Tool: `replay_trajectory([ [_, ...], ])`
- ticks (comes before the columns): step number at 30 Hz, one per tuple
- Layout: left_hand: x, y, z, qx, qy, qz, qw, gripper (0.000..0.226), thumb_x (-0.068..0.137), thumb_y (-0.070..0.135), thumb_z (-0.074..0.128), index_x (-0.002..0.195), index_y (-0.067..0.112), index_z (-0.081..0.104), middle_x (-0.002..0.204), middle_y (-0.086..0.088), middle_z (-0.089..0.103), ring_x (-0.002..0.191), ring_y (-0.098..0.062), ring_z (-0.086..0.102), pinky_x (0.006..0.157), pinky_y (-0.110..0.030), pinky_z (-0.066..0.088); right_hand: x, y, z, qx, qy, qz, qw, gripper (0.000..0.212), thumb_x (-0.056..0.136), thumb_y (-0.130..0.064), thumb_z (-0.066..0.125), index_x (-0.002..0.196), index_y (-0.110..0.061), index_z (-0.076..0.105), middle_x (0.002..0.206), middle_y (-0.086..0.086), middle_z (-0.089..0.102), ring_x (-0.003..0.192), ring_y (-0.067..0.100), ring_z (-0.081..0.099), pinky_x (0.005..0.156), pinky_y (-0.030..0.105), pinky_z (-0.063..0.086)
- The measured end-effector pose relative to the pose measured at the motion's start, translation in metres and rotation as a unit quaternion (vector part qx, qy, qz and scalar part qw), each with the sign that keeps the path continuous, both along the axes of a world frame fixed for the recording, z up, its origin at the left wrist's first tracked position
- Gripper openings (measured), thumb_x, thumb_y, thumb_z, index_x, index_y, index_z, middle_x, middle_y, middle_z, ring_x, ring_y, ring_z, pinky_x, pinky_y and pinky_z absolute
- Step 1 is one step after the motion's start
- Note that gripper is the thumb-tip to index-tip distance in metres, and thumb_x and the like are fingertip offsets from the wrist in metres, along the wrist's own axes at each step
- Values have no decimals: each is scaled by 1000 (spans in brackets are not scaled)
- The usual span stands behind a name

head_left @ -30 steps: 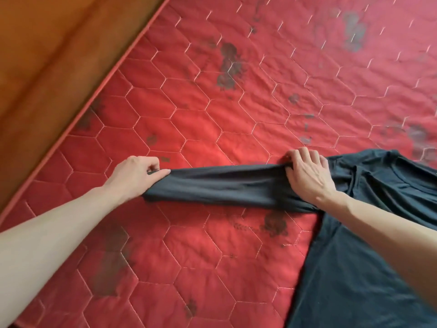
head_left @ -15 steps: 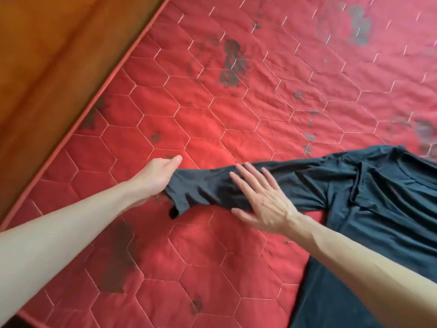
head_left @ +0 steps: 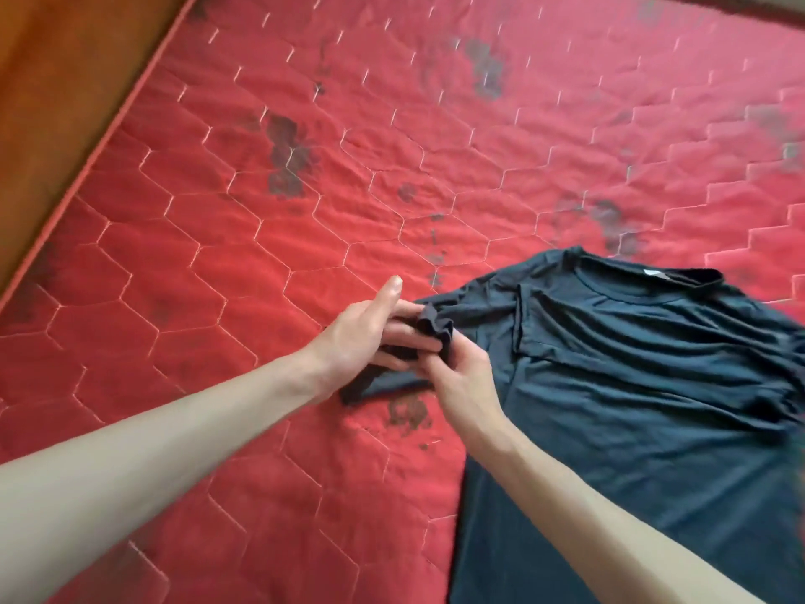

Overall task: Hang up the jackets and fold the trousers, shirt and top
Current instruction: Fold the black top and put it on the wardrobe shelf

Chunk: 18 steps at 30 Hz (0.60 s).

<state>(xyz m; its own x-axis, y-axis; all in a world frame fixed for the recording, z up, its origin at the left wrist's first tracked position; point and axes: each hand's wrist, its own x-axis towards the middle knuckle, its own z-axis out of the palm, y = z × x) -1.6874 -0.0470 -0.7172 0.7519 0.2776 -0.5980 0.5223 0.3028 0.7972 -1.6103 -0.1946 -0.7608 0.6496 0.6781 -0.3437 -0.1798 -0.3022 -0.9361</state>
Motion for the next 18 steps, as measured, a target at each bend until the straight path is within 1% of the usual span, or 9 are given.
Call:
replay_trajectory([
  [2,28,-20,8,38,-28,-34,998,68,106,65,16,130,28,67,106,-1,81,106,-11,75,85,-32,59,28,-19,9,10,91,-43,995,44,100,5,47,92,-25,79,98,5,80,94,20,77,83,32,61],
  [4,51,-42,12,89,-73,-54,992,69,103,71,16,133,34,66,104,2,81,100,-13,76,87,-37,59,55,-40,16,20,160,-103,982,48,100,3,46,79,-26,78,94,6,80,91,21,76,89,38,62],
  [6,69,-64,12,199,-139,-49,969,61,103,68,21,138,37,60,100,7,78,95,-13,73,86,-37,57,82,-63,23,45,215,-163,962,35,98,2,46,87,-17,73,96,13,74,91,28,70,90,42,60],
  [8,87,-82,4,337,-167,-2,926,49,106,60,27,140,36,54,107,15,66,102,-10,63,96,-38,50,108,-89,31,88,258,-211,939,25,98,1,46,89,-14,65,93,14,67,84,28,65,79,36,62],
  [9,98,-88,-2,387,-160,13,908,46,107,55,30,141,33,51,114,15,60,108,-11,57,103,-38,45,120,-103,36,116,273,-220,929,25,96,1,47,87,-15,64,90,11,68,81,25,66,75,34,62],
  [10,110,-93,-9,411,-144,7,900,46,107,52,32,143,29,50,120,10,57,113,-15,53,108,-39,40,132,-117,41,139,276,-218,926,25,94,1,51,85,-18,66,89,8,71,80,22,69,75,33,62],
  [13,141,-100,-40,406,-44,-89,909,47,111,45,34,149,21,49,137,-3,60,128,-26,51,114,-46,35,160,-149,50,129,215,-194,948,15,92,-9,69,90,-24,71,93,2,76,81,16,73,78,29,61],
  [15,157,-107,-61,394,18,-156,906,44,112,44,33,142,21,54,137,-9,64,129,-32,54,112,-51,37,179,-170,52,111,176,-214,955,10,97,-13,69,96,-23,70,96,0,77,84,13,74,80,30,61],
  [18,170,-113,-82,432,65,-200,877,45,110,47,33,133,20,61,129,-12,67,126,-35,57,108,-51,40,210,-198,53,139,191,-281,930,11,101,-13,62,100,-21,69,94,-1,78,81,10,74,73,27,61],
])
